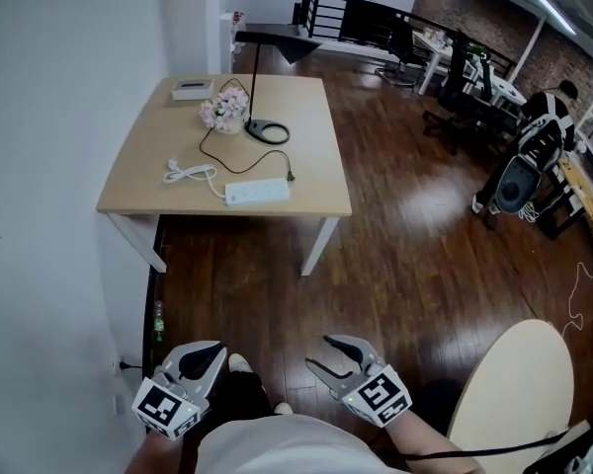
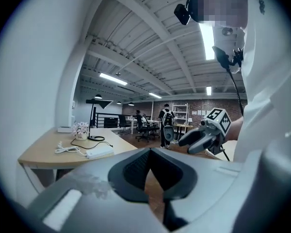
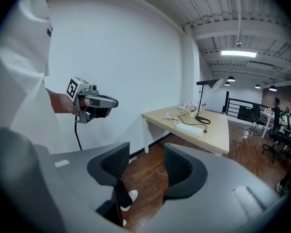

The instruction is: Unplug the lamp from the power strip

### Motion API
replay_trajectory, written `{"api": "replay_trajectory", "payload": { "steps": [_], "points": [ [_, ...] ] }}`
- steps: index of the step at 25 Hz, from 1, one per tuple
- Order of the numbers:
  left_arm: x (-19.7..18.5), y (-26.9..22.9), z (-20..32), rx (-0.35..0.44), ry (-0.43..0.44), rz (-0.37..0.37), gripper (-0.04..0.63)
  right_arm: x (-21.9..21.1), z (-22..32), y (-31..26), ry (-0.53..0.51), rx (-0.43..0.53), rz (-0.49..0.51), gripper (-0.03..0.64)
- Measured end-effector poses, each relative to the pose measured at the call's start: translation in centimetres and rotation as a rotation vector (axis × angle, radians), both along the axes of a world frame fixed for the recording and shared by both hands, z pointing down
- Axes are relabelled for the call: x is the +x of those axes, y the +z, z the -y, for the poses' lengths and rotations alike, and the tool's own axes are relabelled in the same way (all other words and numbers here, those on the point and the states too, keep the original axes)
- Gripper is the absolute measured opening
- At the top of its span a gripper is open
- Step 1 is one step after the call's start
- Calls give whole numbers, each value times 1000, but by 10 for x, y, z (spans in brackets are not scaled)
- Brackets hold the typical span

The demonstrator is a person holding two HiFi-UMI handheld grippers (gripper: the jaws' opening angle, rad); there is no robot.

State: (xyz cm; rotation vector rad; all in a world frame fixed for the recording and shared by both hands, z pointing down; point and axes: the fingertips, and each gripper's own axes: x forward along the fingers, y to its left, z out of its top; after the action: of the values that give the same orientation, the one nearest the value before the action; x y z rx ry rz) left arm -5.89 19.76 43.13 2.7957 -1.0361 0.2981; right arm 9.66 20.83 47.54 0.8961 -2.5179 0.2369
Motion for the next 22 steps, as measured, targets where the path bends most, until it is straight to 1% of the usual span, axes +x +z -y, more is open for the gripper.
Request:
{"api": "replay_trajectory", "payload": {
  "steps": [3,6,9,11,13,17,22],
  "points": [
    [11,0,-44,-15,-2,1,5,16,-46,1,4,-15,2,225],
    [18,-2,-75,-25,0,17,5,34,-77,0,30,-21,5,225],
    [23,-12,-93,-15,15,44,5,42,-98,-5,66,-31,36,225],
    [28,-18,-101,-5,31,59,5,48,-112,-6,71,-33,24,225],
    [35,-21,-105,1,47,55,5,53,-121,-8,79,-33,25,225],
    [43,-28,-116,16,77,47,5,48,-136,-12,73,-36,31,225],
    [27,-29,-134,17,80,57,5,26,-149,-16,57,-30,30,225]
  ]
}}
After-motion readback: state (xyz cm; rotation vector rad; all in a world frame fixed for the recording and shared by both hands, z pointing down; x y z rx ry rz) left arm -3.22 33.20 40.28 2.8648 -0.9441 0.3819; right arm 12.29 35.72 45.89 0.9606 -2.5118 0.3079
